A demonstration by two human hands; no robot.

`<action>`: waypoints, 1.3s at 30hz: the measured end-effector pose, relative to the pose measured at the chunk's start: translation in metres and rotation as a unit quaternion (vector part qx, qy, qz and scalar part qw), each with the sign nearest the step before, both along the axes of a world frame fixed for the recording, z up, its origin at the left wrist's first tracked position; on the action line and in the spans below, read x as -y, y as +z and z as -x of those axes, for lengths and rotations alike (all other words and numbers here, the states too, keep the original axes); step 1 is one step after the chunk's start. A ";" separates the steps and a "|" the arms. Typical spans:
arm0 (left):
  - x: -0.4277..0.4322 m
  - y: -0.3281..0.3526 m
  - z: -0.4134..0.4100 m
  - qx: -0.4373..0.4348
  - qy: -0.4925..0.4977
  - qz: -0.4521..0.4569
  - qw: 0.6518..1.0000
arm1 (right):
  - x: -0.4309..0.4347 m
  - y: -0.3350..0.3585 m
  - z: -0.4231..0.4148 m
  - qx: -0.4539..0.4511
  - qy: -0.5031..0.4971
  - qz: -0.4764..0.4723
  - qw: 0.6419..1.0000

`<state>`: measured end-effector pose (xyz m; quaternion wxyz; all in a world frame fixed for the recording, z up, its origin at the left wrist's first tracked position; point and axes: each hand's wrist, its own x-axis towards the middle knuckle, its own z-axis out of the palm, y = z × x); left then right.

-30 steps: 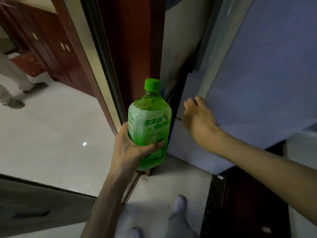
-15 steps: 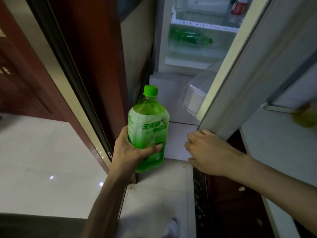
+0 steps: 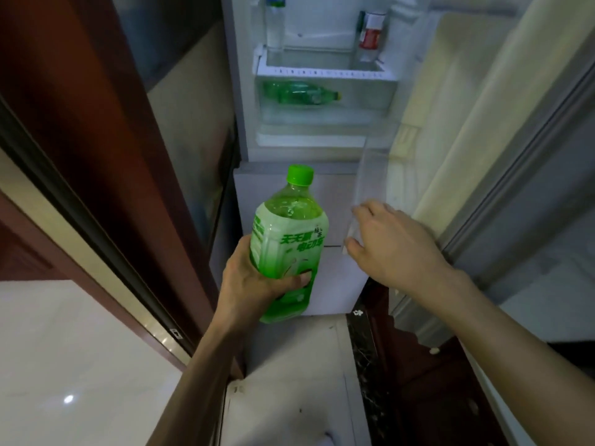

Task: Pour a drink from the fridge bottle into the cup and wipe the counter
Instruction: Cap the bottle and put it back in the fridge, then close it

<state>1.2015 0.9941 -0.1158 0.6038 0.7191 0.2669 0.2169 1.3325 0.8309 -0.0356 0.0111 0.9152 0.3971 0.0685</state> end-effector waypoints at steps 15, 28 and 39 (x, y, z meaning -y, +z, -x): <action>0.052 0.036 -0.074 0.058 -0.097 -0.031 0.993 | 0.082 0.033 -0.028 -0.022 -0.017 0.020 0.999; 0.077 0.049 -0.123 0.103 -0.076 0.012 0.992 | 0.079 0.053 -0.097 -0.117 -0.046 -0.098 0.987; 0.036 0.055 -0.163 0.122 -0.045 0.013 0.991 | 0.081 0.032 -0.122 -0.208 -0.099 -0.099 0.968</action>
